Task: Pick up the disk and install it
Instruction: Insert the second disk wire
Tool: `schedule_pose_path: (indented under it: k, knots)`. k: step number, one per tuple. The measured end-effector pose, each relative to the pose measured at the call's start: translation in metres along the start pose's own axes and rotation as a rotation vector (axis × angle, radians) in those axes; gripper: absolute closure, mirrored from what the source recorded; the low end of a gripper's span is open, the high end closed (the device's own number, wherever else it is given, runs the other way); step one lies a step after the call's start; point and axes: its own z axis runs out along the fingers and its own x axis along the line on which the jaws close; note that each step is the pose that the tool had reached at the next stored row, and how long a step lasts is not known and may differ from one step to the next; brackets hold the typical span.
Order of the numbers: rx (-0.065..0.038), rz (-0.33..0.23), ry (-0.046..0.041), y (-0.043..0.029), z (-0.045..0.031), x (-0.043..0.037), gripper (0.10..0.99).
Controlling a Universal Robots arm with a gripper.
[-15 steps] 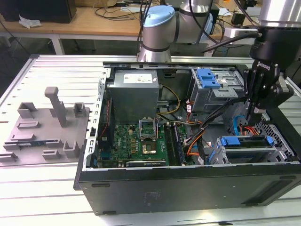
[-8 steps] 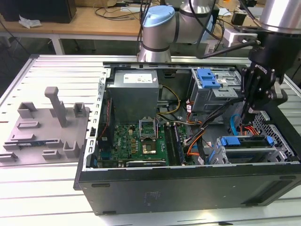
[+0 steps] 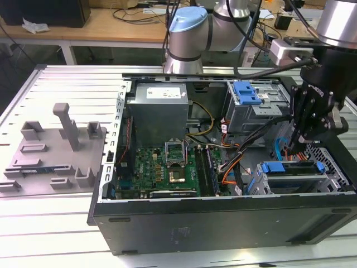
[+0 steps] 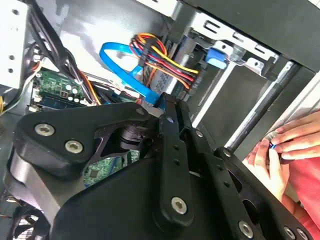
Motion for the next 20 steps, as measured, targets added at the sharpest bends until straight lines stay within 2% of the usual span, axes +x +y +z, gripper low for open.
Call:
schedule_pose_path:
  k: [1, 2, 3, 4, 7, 8, 11, 12, 13, 17, 20]
  knots:
    - [0.0, 0.0, -0.0033, -0.0003, 0.0005, 0.0029, 0.925]
    - [-0.002, 0.0, -0.0156, -0.001, 0.0016, 0.0098, 0.925]
    - [-0.003, 0.0, -0.0292, -0.0013, 0.002, 0.0125, 0.925]
    - [-0.004, 0.0, -0.0377, -0.0014, 0.0023, 0.014, 0.925]
    - [-0.004, 0.0, -0.0385, -0.0015, 0.0024, 0.0147, 0.925]
    - [-0.004, 0.0, -0.0432, -0.0015, 0.0023, 0.0148, 0.925]
    - [-0.006, -0.002, -0.0713, -0.0016, 0.0025, 0.0156, 0.925]
    - [-0.008, -0.004, -0.0889, -0.0017, 0.0026, 0.0162, 0.925]
    - [-0.009, -0.005, -0.0982, -0.0017, 0.0027, 0.0166, 0.925]
    - [-0.009, -0.006, -0.0982, -0.0017, 0.0026, 0.0166, 0.925]
    - [-0.013, -0.009, -0.0984, -0.0021, 0.0031, 0.0184, 0.925]
